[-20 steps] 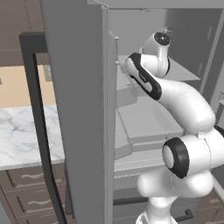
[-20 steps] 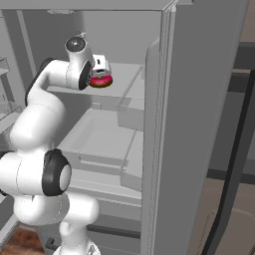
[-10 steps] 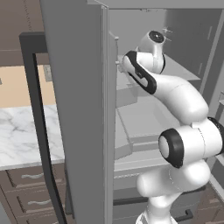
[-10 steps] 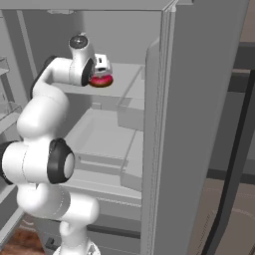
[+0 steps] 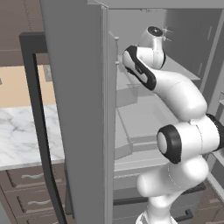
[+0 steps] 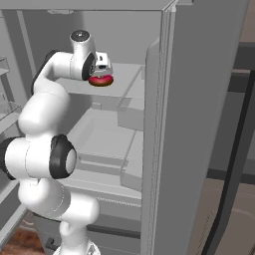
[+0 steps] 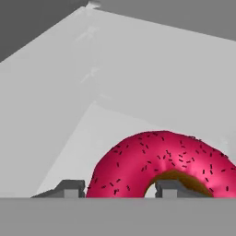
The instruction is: Take the donuts from the fridge and place them on the empty tray on the dining counter.
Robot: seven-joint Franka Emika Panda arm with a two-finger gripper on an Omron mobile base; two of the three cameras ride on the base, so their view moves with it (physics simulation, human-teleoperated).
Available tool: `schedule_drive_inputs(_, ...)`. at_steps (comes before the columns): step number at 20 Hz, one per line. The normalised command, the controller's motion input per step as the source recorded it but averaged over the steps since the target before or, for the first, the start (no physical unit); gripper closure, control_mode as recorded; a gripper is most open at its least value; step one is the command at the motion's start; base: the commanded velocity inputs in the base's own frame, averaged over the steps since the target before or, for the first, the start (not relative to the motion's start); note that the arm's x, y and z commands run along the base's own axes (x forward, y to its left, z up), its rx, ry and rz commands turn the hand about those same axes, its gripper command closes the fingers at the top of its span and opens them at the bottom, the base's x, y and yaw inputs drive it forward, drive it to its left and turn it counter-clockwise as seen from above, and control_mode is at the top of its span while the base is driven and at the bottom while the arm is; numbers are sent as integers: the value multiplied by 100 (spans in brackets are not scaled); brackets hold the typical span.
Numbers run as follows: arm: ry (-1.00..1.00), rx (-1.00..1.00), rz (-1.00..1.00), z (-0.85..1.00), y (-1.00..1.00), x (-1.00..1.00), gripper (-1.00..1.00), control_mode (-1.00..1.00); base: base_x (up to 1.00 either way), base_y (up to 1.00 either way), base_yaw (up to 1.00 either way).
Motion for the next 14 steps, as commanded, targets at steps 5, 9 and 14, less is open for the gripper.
schedule_drive_inputs(5,-4,0,0,-5,0,-48,100,-100,0,0,0)
schedule_drive_inputs(9,-33,0,0,-17,-6,-100,100,-100,0,0,0)
schedule_drive_inputs(14,-24,1,0,0,-26,-100,100,-100,0,0,0)
